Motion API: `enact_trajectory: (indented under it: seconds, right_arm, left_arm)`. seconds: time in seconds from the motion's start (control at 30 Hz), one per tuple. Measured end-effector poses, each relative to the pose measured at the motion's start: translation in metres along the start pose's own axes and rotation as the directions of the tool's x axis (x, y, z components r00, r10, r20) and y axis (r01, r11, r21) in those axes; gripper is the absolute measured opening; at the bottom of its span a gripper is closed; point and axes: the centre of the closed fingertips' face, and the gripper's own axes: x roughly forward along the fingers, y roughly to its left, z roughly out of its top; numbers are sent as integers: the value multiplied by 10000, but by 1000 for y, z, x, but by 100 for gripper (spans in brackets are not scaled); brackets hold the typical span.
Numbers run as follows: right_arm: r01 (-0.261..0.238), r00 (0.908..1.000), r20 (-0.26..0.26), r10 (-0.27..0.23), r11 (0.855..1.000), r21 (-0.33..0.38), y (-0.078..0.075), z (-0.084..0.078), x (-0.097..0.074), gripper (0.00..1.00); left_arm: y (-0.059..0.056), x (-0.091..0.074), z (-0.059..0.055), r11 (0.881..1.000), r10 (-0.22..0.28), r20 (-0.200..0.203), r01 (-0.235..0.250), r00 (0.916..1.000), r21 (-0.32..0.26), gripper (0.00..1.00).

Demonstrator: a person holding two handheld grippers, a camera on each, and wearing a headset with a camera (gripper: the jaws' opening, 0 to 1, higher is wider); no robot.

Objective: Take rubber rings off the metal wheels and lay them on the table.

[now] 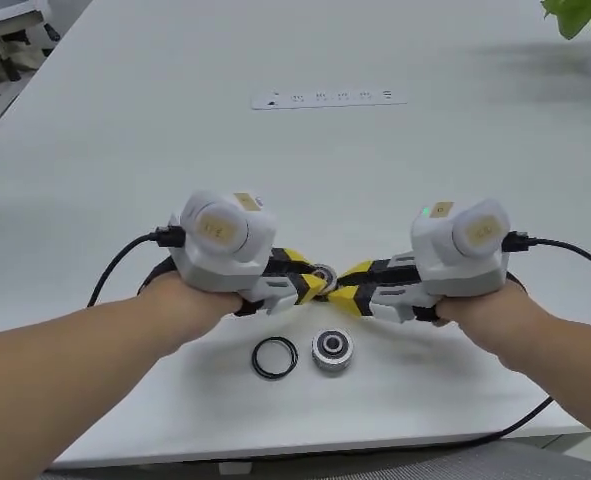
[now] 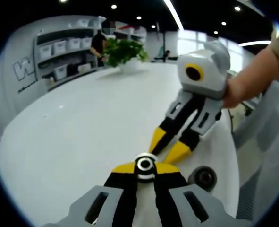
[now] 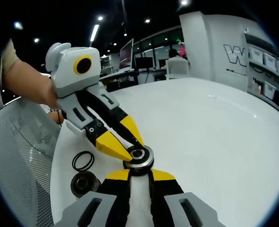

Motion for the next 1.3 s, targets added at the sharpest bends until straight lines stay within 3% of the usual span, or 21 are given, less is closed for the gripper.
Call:
enact_trajectory:
  seconds: [0.13,0.6,0.8,0.93,1.3]
  right_arm:
    - [41,10000,-79,-39,9997,227,-1,-2,-2,4]
    - [458,9986,-298,-444,9978,471,-3,-2,-1,0]
    - [684,9965,-483,-678,9976,94,-3,-1,-2,0]
    - [897,9926,-743,-962,9923,-859,-2,0,-3,0]
    - [1074,9907,-766,-1128,9917,-713,-3,2,-6,0]
  left_arm:
    - [0,0,0,10000,33,6,-33,10000,-31,13]
    - [1,0,-1,9997,233,-38,-233,9997,-9,13]
    - [1,1,-1,9994,324,-87,-323,9994,124,13]
    - [1,0,-1,9990,420,-122,-418,9990,171,12]
    - [1,0,0,9983,519,-186,-514,9985,265,12]
